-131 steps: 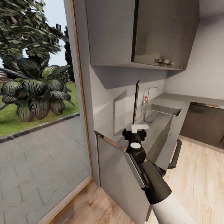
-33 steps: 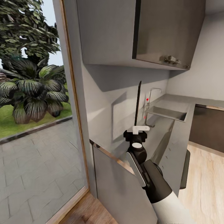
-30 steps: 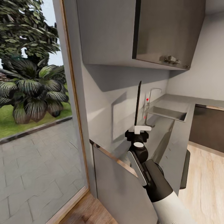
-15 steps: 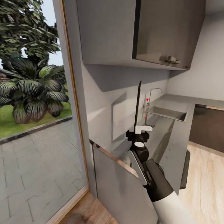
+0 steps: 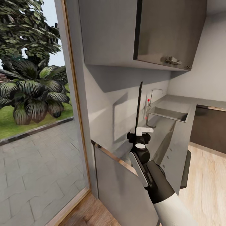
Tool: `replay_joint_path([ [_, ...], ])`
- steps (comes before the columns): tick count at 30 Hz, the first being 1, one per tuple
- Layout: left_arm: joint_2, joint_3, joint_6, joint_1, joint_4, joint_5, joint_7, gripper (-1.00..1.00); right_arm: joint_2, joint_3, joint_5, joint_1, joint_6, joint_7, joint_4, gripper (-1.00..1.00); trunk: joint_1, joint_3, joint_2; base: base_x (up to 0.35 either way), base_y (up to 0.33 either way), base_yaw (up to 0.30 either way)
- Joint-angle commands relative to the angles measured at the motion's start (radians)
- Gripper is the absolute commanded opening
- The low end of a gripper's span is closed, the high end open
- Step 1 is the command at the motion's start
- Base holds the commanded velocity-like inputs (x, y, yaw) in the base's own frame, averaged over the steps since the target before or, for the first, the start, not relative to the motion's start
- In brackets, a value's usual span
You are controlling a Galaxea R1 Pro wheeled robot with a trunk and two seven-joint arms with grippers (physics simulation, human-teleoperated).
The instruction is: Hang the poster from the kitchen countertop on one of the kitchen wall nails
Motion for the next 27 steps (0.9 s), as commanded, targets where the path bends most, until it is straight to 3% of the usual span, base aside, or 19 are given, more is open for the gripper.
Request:
replay_joint_path([
  [1,0.000,0.001,-0.001,0.000,-0.001,0.000,0.000,1.00,0.000,0.002,-0.009,-0.001,0.002,-0.009,0.000,1.00,0.000,-0.001,-0.001,-0.001,0.000,0.000],
  [27,0.000,0.001,-0.001,0.000,-0.001,0.000,0.000,1.00,0.000,0.002,-0.010,-0.001,0.002,-0.010,0.000,1.00,0.000,-0.001,-0.001,0.017,0.000,0.000],
])
